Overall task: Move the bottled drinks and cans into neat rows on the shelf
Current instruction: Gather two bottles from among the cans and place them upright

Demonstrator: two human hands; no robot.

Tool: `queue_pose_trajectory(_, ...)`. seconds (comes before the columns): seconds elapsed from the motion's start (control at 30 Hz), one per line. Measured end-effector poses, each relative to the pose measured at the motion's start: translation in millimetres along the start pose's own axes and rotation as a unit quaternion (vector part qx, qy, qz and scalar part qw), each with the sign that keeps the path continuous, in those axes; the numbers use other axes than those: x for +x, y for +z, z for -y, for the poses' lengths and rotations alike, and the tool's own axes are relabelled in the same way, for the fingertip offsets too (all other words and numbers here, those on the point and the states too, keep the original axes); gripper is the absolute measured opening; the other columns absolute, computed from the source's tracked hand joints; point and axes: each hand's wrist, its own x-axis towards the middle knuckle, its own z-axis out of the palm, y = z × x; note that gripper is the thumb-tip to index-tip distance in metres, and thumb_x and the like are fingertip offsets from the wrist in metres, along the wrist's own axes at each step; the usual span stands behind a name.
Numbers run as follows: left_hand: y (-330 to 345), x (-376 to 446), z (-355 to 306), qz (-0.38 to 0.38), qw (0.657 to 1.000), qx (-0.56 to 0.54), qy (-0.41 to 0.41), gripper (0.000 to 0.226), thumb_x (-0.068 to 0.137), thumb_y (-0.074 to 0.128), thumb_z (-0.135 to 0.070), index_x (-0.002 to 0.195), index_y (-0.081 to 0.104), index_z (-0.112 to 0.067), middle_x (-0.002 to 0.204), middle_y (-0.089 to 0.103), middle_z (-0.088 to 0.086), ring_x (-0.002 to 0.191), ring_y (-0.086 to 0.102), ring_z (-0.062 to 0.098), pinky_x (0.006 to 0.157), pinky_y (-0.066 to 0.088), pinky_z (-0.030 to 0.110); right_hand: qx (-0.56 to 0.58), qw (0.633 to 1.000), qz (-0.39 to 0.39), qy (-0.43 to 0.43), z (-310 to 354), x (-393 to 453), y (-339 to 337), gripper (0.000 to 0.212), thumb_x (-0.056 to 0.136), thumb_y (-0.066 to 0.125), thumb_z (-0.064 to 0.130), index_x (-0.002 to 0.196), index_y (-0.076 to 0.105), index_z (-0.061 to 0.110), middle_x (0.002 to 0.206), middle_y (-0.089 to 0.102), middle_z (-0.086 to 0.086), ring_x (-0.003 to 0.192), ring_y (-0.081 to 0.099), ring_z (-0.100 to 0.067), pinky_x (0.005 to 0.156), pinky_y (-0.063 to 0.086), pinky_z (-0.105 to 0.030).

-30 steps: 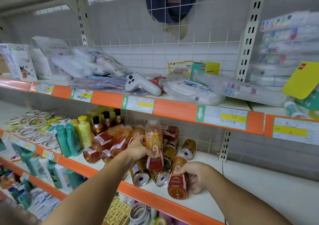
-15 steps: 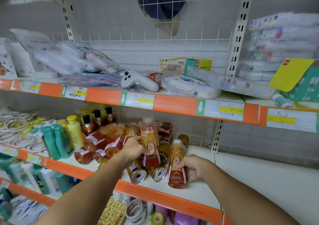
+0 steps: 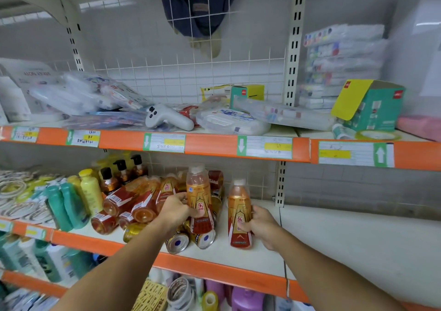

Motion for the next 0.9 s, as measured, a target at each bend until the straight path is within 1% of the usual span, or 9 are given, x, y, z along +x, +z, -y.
queue_pose_trajectory(0.1, 18, -9, -2, -0.002, 1.0, -0.008, 0.006, 0.057, 0.067, 0.086, 0.006, 0.118, 0.069, -0.014, 0.105, 0.079, 0.0, 0.103, 0.072, 0.022, 0.091, 0.059, 0.043, 0.009, 0.999, -0.016, -0.032, -2, -10, -15, 0.053, 0.075, 0.079, -0.006, 0.115, 0.06, 0.024, 0.115, 0.072, -0.002, 0.11, 0.067, -0.024, 0.099, 0.052, -0.055)
queue_pose_trajectory(0.17, 32, -13, -4, 0.001, 1.0, -0.017, 0.011, 0.057, 0.067, 0.086, 0.009, 0.117, 0.069, -0.013, 0.104, 0.079, 0.0, 0.101, 0.073, 0.021, 0.086, 0.06, 0.04, 0.017, 0.999, -0.023, -0.046, -4, -17, -29, 0.057, 0.075, 0.079, -0.007, 0.12, 0.061, 0.022, 0.115, 0.073, -0.002, 0.111, 0.067, -0.024, 0.1, 0.051, -0.055)
queue_pose_trajectory(0.23, 49, -17, -6, 0.011, 1.0, -0.022, 0.017, 0.055, 0.067, 0.085, 0.011, 0.115, 0.07, -0.011, 0.102, 0.079, 0.001, 0.1, 0.073, 0.022, 0.083, 0.061, 0.039, 0.015, 0.998, -0.031, -0.055, -5, -26, -44, 0.053, 0.076, 0.079, -0.006, 0.116, 0.062, 0.025, 0.113, 0.073, 0.0, 0.11, 0.067, -0.022, 0.099, 0.052, -0.054)
queue_pose_trajectory(0.3, 68, -21, -8, 0.021, 0.999, -0.022, 0.019, 0.052, 0.069, 0.082, 0.013, 0.114, 0.07, -0.01, 0.103, 0.079, 0.003, 0.101, 0.073, 0.025, 0.088, 0.06, 0.046, 0.011, 0.997, -0.042, -0.059, -6, -36, -61, 0.049, 0.078, 0.078, -0.005, 0.112, 0.064, 0.026, 0.114, 0.074, 0.001, 0.11, 0.067, -0.021, 0.1, 0.051, -0.053)
queue_pose_trajectory(0.4, 102, -28, -11, 0.041, 0.999, -0.025, 0.024, 0.053, 0.07, 0.08, 0.017, 0.114, 0.069, -0.009, 0.101, 0.079, 0.002, 0.102, 0.072, 0.025, 0.09, 0.059, 0.046, 0.009, 0.996, -0.063, -0.058, -12, -52, -90, 0.041, 0.081, 0.076, -0.004, 0.108, 0.067, 0.026, 0.112, 0.074, 0.001, 0.108, 0.068, -0.02, 0.1, 0.052, -0.052)
queue_pose_trajectory(0.5, 136, -34, -14, 0.061, 0.997, -0.024, 0.033, 0.053, 0.069, 0.08, 0.018, 0.113, 0.069, -0.009, 0.104, 0.078, 0.004, 0.104, 0.071, 0.026, 0.097, 0.056, 0.05, 0.013, 0.995, -0.081, -0.064, -19, -69, -123, 0.042, 0.08, 0.074, -0.008, 0.112, 0.068, 0.019, 0.109, 0.075, -0.002, 0.104, 0.071, -0.022, 0.099, 0.053, -0.052)
queue_pose_trajectory(0.63, 183, -42, -19, 0.097, 0.994, -0.019, 0.043, 0.048, 0.068, 0.08, 0.018, 0.106, 0.071, -0.009, 0.098, 0.079, 0.003, 0.104, 0.071, 0.028, 0.091, 0.057, 0.046, 0.007, 0.991, -0.11, -0.07, -26, -96, -166, 0.044, 0.077, 0.075, -0.01, 0.109, 0.068, 0.019, 0.106, 0.076, -0.001, 0.103, 0.071, -0.022, 0.098, 0.053, -0.052)
queue_pose_trajectory(0.77, 234, -55, -27, 0.127, 0.99, -0.023, 0.05, 0.047, 0.068, 0.08, 0.019, 0.103, 0.072, -0.012, 0.098, 0.079, 0.003, 0.103, 0.071, 0.028, 0.097, 0.054, 0.052, 0.003, 0.988, -0.143, -0.064, -32, -123, -207, 0.049, 0.076, 0.079, -0.005, 0.118, 0.067, 0.019, 0.111, 0.075, 0.0, 0.108, 0.069, -0.023, 0.1, 0.051, -0.054)
queue_pose_trajectory(0.9, 280, -70, -36, 0.163, 0.985, -0.039, 0.045, 0.051, 0.067, 0.079, 0.021, 0.105, 0.072, -0.012, 0.101, 0.078, 0.004, 0.104, 0.071, 0.028, 0.098, 0.054, 0.051, 0.006, 0.983, -0.175, -0.062, -39, -153, -245, 0.048, 0.077, 0.078, -0.003, 0.116, 0.067, 0.023, 0.113, 0.074, 0.001, 0.11, 0.068, -0.023, 0.101, 0.05, -0.055)
